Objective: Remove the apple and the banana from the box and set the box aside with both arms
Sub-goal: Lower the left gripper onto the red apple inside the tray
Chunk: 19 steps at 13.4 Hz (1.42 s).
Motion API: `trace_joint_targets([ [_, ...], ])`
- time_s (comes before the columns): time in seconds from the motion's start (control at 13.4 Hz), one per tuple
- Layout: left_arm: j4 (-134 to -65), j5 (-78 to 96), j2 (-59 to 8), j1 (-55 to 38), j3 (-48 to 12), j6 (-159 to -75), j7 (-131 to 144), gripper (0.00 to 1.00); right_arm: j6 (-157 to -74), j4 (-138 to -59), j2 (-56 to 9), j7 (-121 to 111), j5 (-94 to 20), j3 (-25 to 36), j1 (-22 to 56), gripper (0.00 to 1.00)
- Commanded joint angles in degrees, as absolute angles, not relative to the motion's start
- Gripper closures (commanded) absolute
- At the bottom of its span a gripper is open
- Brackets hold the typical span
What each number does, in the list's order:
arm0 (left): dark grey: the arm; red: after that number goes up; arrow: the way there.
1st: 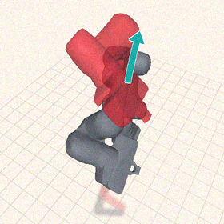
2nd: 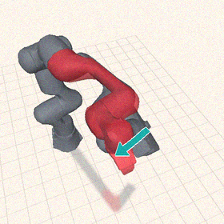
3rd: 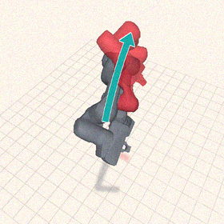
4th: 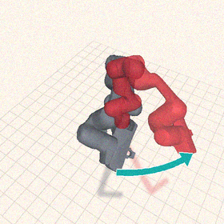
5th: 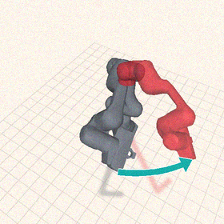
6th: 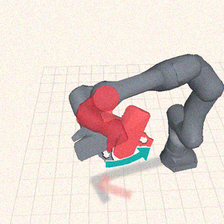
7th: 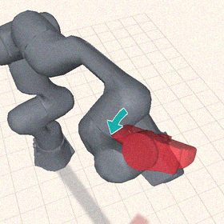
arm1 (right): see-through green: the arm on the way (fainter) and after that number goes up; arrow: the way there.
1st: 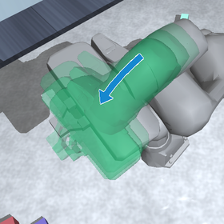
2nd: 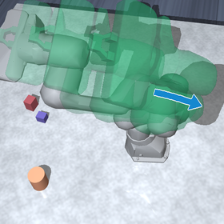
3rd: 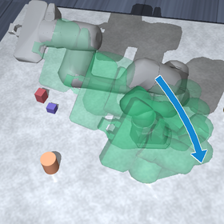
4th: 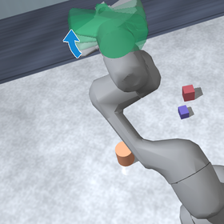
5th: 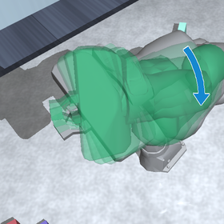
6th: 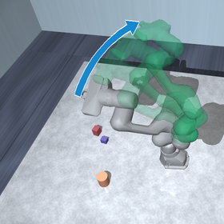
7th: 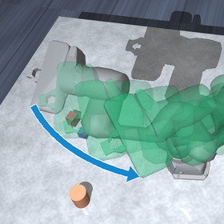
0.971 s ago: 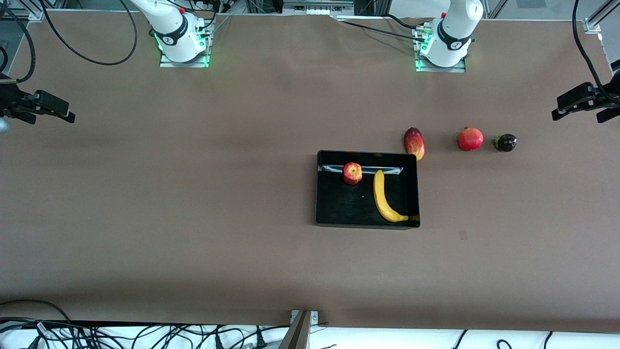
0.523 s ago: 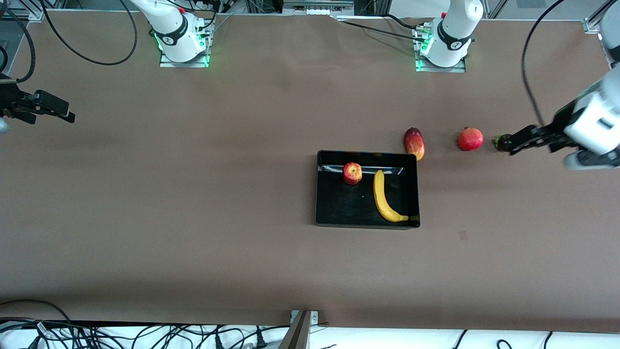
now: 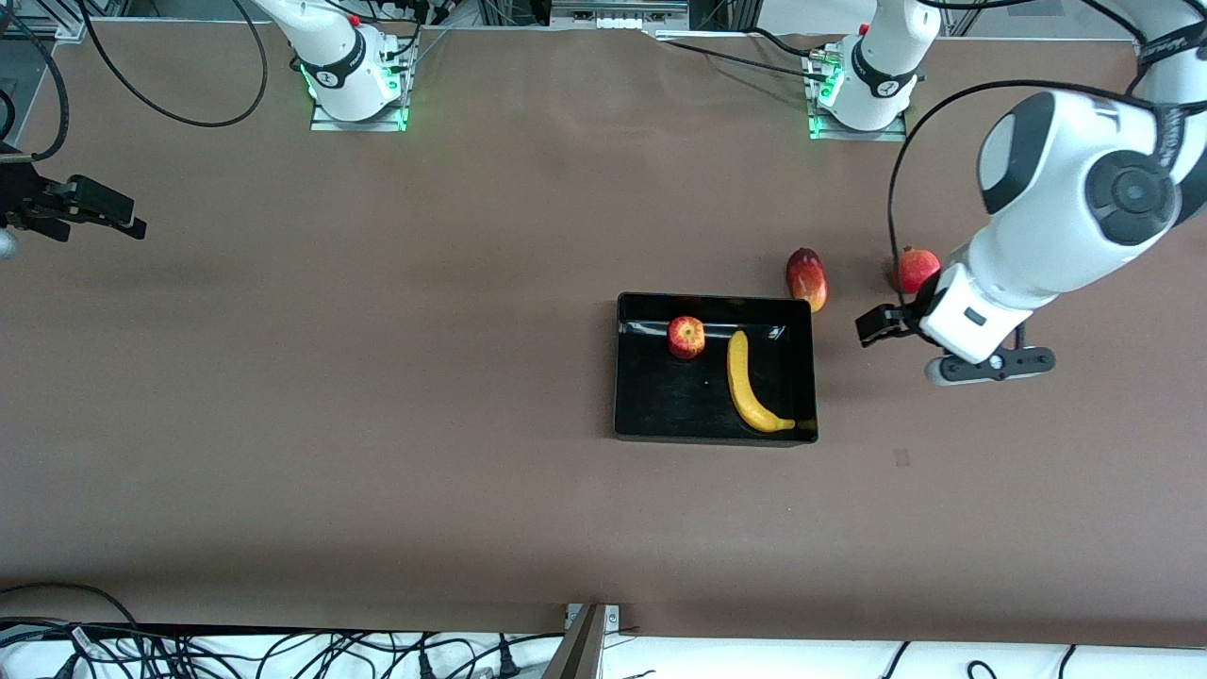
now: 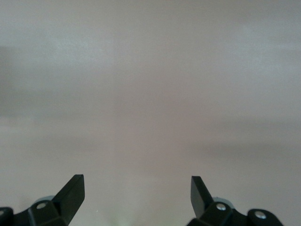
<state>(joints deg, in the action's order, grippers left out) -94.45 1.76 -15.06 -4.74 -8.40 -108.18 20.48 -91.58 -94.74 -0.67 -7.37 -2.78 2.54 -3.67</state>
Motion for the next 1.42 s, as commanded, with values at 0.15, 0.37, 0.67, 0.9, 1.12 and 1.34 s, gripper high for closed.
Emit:
trace_joint_targets([
  [0.15,-96.1,0.4,-18.0,-8.2,-9.3,-111.4,25.0,0.00,-90.6,-93.6,-1.1,-7.0,-2.8,2.7,-3.3,0.00],
  [0.37,-98.3,0.3,-21.0,-11.7,-10.6,-117.6,32.1,0.00,-90.6,-93.6,-1.1,-6.9,-2.8,2.6,-3.3,0.00],
  [0.67,-98.3,0.1,-25.7,-15.5,-10.7,-122.4,36.4,0.00,-90.6,-93.5,-1.1,-7.0,-2.8,2.6,-3.3,0.00],
  [0.9,-98.3,-3.6,-29.3,-16.5,-11.8,-126.8,41.5,0.00,-90.6,-93.6,-1.1,-7.0,-2.8,2.6,-3.3,0.00],
  [1.12,-98.3,-10.9,-33.2,-16.8,-13.9,-131.7,50.3,0.00,-90.6,-93.6,-1.0,-6.9,-2.8,2.6,-3.3,0.00],
  [1.34,-98.3,-14.0,-35.2,-18.0,-14.5,-132.3,54.2,0.00,-90.6,-93.6,-1.1,-7.0,-2.8,2.6,-3.3,0.00],
])
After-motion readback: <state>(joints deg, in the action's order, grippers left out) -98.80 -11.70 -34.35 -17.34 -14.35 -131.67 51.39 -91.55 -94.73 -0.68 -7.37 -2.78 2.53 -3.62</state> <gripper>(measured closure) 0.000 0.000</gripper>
